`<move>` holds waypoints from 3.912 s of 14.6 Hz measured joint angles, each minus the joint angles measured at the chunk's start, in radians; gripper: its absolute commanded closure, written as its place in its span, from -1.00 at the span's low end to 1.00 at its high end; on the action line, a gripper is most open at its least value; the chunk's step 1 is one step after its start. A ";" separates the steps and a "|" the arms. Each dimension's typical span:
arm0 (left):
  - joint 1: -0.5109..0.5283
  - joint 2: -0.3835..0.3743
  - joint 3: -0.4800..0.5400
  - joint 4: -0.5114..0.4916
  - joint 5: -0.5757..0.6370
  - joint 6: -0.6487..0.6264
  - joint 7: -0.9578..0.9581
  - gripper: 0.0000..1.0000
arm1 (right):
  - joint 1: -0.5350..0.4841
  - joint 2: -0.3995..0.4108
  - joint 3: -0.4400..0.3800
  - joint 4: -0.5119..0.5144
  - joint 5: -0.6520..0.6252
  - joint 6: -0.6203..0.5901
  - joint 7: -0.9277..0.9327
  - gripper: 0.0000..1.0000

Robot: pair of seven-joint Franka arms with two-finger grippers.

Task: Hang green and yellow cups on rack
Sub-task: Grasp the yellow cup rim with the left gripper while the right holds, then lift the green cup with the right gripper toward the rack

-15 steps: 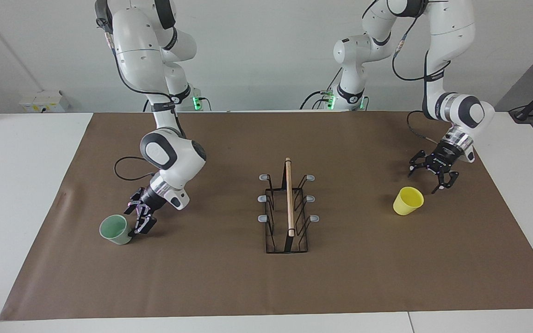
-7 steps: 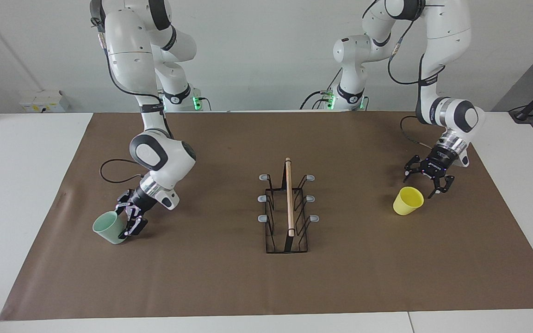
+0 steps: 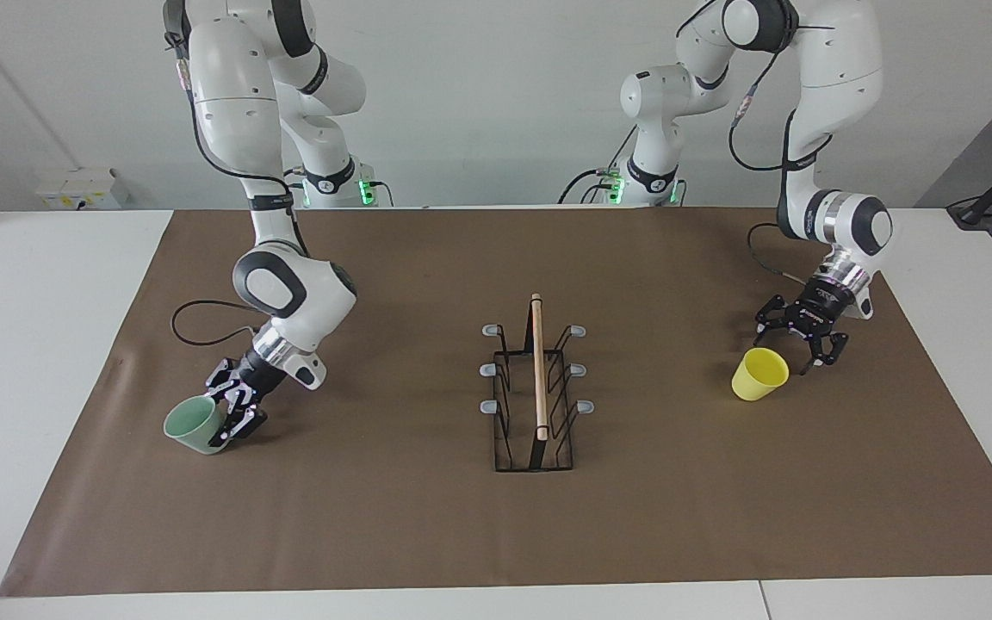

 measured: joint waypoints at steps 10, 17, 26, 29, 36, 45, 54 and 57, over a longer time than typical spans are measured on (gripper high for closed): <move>-0.096 0.029 -0.003 0.004 -0.130 0.081 0.030 -1.00 | 0.002 -0.001 0.004 0.013 -0.023 0.002 -0.001 1.00; -0.156 0.037 -0.004 0.010 -0.202 0.128 0.044 -1.00 | -0.001 -0.059 0.005 0.060 0.288 0.050 -0.133 1.00; -0.188 0.047 -0.004 0.014 -0.272 0.153 0.067 1.00 | 0.057 -0.195 0.026 0.072 0.856 0.008 -0.141 1.00; -0.188 0.048 -0.001 0.027 -0.267 0.155 0.095 1.00 | 0.056 -0.229 0.025 0.092 1.120 0.002 -0.142 1.00; -0.180 0.048 0.024 0.157 0.030 0.168 0.098 1.00 | 0.055 -0.360 0.024 0.115 1.726 0.000 -0.143 1.00; -0.182 -0.013 0.048 0.354 0.612 0.216 0.160 1.00 | 0.089 -0.399 0.039 0.106 2.225 0.126 -0.198 1.00; -0.270 -0.110 0.047 0.385 1.131 0.382 0.142 1.00 | 0.314 -0.400 0.044 0.044 3.035 0.539 -0.466 1.00; -0.288 -0.133 0.045 0.401 1.298 0.381 0.065 1.00 | 0.377 -0.400 0.046 0.005 3.324 0.626 -0.678 1.00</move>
